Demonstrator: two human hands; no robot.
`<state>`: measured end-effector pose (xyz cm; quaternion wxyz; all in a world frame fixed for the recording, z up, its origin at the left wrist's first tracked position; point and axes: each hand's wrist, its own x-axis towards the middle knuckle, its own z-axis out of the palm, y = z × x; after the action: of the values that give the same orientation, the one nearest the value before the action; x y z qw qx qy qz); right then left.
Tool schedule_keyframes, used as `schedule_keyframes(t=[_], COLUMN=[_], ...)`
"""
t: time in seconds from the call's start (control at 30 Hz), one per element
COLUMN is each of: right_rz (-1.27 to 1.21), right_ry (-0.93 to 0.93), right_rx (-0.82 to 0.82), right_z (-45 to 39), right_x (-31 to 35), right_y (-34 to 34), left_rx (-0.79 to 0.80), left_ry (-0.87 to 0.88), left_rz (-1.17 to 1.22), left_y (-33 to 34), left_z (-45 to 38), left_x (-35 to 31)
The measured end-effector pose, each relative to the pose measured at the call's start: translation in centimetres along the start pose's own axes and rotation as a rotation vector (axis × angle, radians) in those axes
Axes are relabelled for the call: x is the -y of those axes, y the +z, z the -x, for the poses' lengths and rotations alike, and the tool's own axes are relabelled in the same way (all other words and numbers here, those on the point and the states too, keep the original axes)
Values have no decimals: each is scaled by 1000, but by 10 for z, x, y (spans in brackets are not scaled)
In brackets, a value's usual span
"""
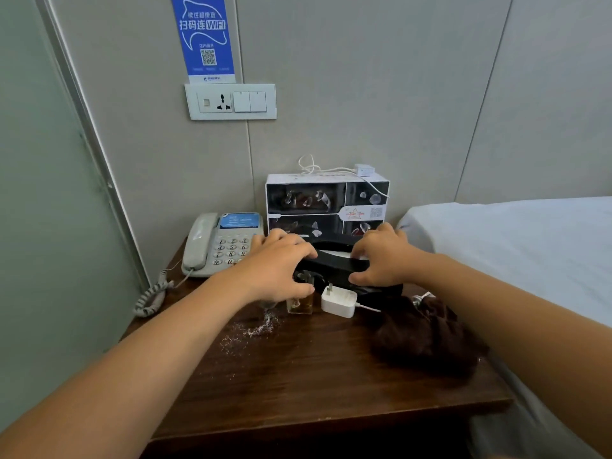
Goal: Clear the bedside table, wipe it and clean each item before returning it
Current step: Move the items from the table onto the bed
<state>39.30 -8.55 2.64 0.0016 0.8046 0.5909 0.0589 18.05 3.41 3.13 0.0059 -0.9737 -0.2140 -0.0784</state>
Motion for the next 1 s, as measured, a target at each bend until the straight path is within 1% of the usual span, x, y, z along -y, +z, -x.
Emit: schedule_keyframes(t=[0.1, 0.3, 0.47, 0.53, 0.67, 0.8, 0.9, 1.0], right_rz=[36, -52, -55, -67, -21, -2, -10, -20], right_ry=[-30, -58, -41, -30, 1, 47, 110, 203], right_rx=[6, -61, -123, -147, -170, -159, -142, -138], right_z=[-7, -4, 7, 17, 46, 86, 117, 143], right_x=[-1, -24, -44, -56, -88, -131, -168, -211], right_y=[0, -7, -38, -53, -76, -91, -99, -103], left_rx=[-3, 16, -116, -133, -184, -157, -99, -73], left_ry=[18, -24, 9, 61, 178, 264, 323, 370], left_rz=[12, 14, 27, 37, -61, -101, -26, 66], left_y=[-2, -14, -26, -32, -42, -55, -62, -63], left_z=[-19, -32, -37, -46, -77, -115, -139, -154], left_x=[-4, -7, -20, -35, -73, -114, -150, -180])
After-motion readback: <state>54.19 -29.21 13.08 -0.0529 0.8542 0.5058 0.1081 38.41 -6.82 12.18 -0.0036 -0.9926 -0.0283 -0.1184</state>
